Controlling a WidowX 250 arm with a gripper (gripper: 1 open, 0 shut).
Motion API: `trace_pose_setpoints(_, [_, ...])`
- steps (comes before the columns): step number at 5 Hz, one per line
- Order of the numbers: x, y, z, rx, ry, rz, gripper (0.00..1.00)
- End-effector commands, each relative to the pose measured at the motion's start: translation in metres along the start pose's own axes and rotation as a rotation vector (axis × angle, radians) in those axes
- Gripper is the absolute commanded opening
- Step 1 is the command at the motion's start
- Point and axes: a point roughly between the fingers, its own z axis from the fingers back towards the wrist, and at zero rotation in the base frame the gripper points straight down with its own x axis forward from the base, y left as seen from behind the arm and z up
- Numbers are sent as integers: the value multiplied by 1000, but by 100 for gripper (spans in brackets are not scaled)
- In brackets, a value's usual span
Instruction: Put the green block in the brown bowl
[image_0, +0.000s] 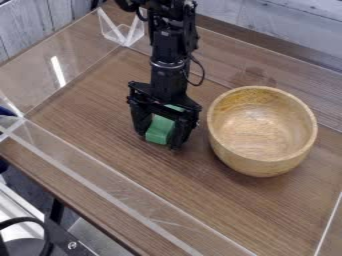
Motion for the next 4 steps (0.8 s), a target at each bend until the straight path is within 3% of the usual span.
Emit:
trace_pose_setpoints(1, [13, 5, 27, 6, -104, 12, 100])
trace_pose_setpoints(2, [9, 4, 35, 2, -122, 13, 100])
trace_pose_setpoints(4, [12, 3, 21, 12, -96, 15, 100])
